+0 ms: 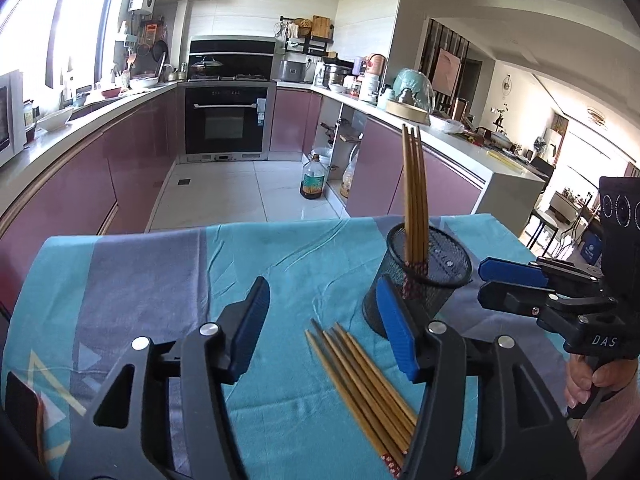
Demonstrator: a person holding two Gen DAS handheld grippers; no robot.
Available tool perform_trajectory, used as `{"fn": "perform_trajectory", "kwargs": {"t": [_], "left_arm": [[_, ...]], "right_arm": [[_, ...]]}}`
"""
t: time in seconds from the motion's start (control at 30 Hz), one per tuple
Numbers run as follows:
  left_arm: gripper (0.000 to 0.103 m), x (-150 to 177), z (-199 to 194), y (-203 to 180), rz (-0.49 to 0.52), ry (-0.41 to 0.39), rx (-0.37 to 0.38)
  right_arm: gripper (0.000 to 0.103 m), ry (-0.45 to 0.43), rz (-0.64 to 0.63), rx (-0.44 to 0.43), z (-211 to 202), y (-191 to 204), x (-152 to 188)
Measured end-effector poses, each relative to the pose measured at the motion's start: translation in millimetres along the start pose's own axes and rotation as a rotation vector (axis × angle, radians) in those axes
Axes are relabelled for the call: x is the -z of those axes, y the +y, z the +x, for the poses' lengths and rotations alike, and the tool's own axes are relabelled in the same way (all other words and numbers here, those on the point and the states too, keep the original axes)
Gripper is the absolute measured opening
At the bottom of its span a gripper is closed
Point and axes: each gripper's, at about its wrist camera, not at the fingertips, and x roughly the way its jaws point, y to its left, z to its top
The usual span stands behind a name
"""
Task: Organize utensils
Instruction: 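Open both tools to drop the chopsticks into the cup and pull back, then move the left tool to a chopstick and close on it while the right tool grasps another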
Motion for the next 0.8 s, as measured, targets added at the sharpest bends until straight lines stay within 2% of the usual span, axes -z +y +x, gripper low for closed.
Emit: {"fn": "perform_trajectory", "kwargs": {"t": [0.2,0.4,0.8], "left_arm": [[0.057,42,9,9,-0.019,0.101,-0.026],[0.057,73,25,9,-0.042,0.188,-0.027],[0.057,87,52,-11,-0.019,0.29,-0.026]], "right_arm": [[0.032,0.13,0.04,-0.02,30,7,33],[0.032,0.209,0.061,0.015,49,11,52],[0.032,0.262,0.037,0.069,65,17,70]]}}
